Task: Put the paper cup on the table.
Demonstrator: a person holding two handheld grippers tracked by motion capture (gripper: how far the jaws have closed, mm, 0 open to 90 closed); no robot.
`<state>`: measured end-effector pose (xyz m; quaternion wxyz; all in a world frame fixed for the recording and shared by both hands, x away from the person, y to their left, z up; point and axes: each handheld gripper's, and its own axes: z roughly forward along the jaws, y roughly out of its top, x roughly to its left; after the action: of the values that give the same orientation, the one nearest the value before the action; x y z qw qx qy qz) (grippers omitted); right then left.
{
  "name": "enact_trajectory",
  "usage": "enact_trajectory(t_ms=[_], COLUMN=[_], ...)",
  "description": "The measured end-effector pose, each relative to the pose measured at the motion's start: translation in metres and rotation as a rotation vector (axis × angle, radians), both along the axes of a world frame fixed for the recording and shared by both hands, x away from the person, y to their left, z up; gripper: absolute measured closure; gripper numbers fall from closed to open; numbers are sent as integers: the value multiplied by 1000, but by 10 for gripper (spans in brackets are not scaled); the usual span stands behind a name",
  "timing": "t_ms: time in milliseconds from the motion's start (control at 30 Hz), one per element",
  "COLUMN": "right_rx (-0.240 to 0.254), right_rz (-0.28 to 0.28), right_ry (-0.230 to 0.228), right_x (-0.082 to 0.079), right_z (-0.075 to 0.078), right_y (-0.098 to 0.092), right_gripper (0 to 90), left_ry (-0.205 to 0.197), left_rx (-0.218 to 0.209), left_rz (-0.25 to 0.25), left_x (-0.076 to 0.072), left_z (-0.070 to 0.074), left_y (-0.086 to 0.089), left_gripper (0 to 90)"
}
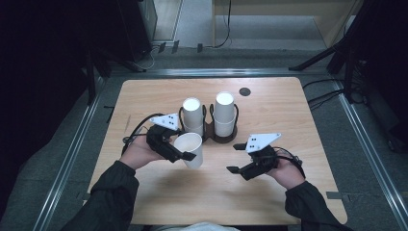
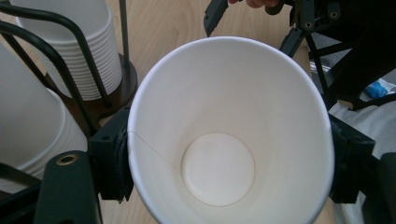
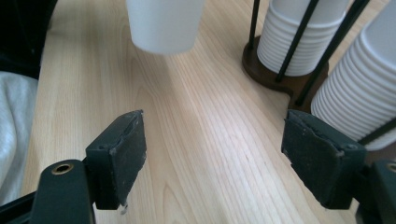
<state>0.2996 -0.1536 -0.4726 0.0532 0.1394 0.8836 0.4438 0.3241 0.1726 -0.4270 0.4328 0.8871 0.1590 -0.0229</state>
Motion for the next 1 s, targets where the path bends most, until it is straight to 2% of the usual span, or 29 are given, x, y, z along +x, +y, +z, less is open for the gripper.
enact_trajectory(t_ms=[133,333,700,1000], right_rx=[-15,-32,-27,-19], right_rz=[-25,-62,-103,-115], right_ry=[9,12,61,75], right_x=[1,11,30,40], right_z=[-2,-6,-10,-12], right_y=[-4,-11,-12,-11], right_gripper=[225,226,229,229], left_ry=[-3,-3,11,16], left_rx=[9,9,13,21], left_rz=[28,78,146,194], left_x=[0,1,-2,-3], left_z=[-1,-3,-7,-10], left_y=[8,22,47,64], left_gripper=[217,214,214,214])
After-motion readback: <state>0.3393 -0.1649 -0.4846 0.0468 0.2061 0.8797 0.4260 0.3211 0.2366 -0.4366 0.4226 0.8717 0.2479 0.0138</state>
